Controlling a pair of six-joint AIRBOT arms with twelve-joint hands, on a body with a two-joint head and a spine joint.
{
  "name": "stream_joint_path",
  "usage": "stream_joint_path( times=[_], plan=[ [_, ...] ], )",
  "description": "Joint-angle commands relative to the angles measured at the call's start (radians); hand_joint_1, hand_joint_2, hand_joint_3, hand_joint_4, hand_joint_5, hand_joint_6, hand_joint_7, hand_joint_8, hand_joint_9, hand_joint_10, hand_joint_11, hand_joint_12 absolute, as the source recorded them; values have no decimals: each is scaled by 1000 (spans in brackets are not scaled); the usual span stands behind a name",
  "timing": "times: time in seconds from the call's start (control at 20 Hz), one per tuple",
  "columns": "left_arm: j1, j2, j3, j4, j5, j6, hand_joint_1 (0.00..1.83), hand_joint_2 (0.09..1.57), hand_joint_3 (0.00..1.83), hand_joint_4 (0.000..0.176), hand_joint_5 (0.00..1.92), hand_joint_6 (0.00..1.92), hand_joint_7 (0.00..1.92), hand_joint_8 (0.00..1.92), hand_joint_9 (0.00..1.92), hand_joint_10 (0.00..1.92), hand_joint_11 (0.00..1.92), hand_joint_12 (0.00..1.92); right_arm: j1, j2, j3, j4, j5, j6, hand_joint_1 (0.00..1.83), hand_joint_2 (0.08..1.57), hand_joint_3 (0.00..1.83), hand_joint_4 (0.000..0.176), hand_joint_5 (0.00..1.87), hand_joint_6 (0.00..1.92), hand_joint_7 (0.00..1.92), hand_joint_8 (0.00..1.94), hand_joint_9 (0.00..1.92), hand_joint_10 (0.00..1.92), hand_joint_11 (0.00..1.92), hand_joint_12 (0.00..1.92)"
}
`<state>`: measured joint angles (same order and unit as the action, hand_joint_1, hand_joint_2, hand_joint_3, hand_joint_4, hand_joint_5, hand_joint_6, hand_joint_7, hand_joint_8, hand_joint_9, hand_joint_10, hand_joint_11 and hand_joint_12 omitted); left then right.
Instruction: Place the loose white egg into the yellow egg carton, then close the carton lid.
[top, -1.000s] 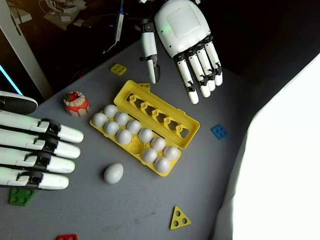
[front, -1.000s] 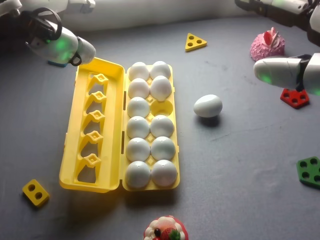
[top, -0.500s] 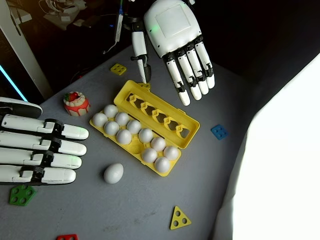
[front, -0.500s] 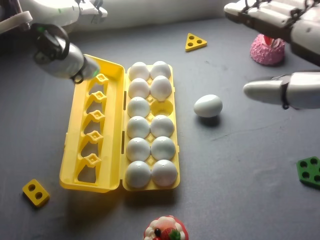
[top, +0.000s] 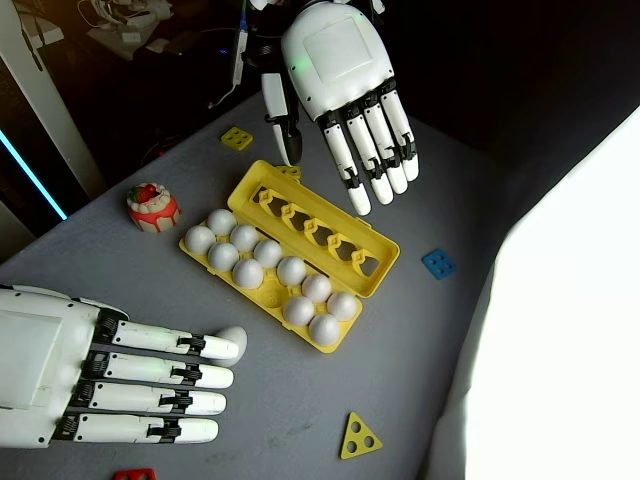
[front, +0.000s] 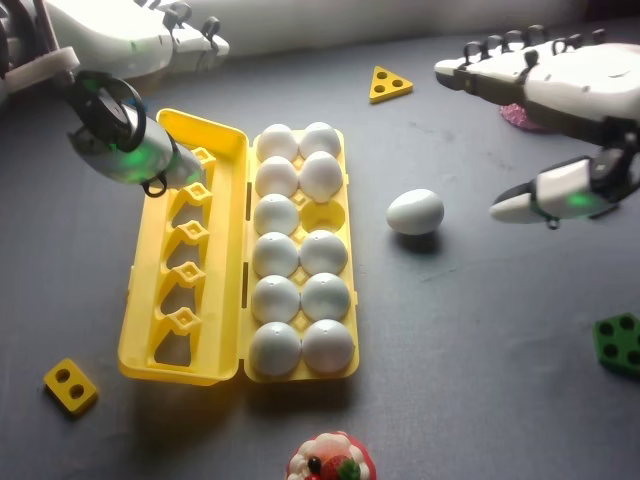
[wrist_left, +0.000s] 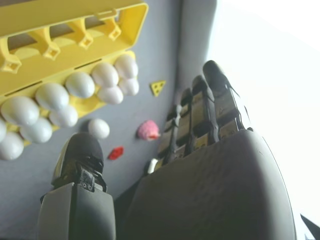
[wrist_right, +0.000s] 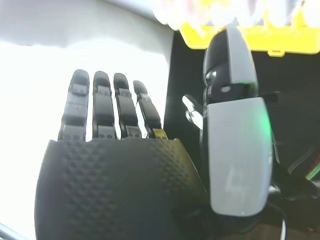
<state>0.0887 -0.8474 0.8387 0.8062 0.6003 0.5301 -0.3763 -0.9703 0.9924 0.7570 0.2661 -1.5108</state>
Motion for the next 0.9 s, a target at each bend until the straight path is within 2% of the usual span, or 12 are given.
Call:
stream_joint_path(
  times=[0.0, 0.05, 0.1, 0.2, 0.3, 0.45, 0.6, 0.65, 0.85],
  plan=[
    [-11, -1, -8, 53, -48, 4, 326, 1220, 0, 30, 17, 2, 57, 0, 87, 0, 0, 572, 19, -17, 11, 79, 75, -86, 1003, 1018, 0, 13, 0, 0, 0, 0, 0, 0, 0, 0],
    [-15, -1, -15, 52, -48, 3, 414, 1205, 0, 45, 50, 11, 71, 3, 117, 9, 0, 676, 21, -36, 23, 141, 75, -145, 996, 1028, 0, 6, 58, 25, 0, 0, 0, 0, 0, 0],
    [-20, -1, -25, 52, -45, 2, 442, 1197, 0, 53, 51, 10, 75, 4, 125, 11, 0, 697, 24, -54, 35, 193, 74, -197, 993, 1031, 0, 4, 70, 30, 0, 0, 0, 0, 0, 0],
    [-20, 0, -41, 53, -32, 4, 448, 1194, 0, 55, 52, 9, 76, 3, 128, 11, 0, 702, 29, -87, 61, 280, 66, -260, 992, 1032, 0, 4, 72, 31, 0, 0, 0, 0, 0, 0],
    [-20, -1, -44, 53, -18, 5, 380, 1211, 0, 43, 54, 5, 101, 5, 127, 6, 0, 582, 31, -115, 84, 312, 58, -278, 1030, 1059, 0, 0, 153, 66, 58, 20, 0, 0, 0, 0],
    [-30, -2, -34, 54, -17, 17, 383, 1218, 2, 27, 76, 9, 91, 2, 123, 2, 0, 620, 26, -152, 110, 314, 78, -280, 1047, 1062, 0, 0, 186, 82, 96, 29, 0, 0, 0, 0],
    [-27, -4, -39, 54, -5, 2, 357, 1221, 2, 28, 48, 1, 103, 4, 117, 0, 0, 597, 21, -192, 149, 325, 84, -280, 1050, 1066, 0, 0, 207, 93, 89, 22, 0, 0, 0, 0],
    [-24, -3, -42, 63, -5, 3, 341, 1227, 4, 30, 50, 1, 85, 4, 95, 3, 0, 512, 20, -203, 159, 326, 87, -280, 1039, 1072, 0, 0, 220, 101, 91, 21, 0, 0, 0, 0],
    [-21, -3, -31, 53, -25, 3, 283, 1233, 4, 27, 47, 0, 74, 0, 105, 4, 0, 600, 4, -236, 181, 326, 99, -283, 1025, 1081, 0, 0, 246, 126, 96, 15, 27, 12, 4, 2]
  ],
)
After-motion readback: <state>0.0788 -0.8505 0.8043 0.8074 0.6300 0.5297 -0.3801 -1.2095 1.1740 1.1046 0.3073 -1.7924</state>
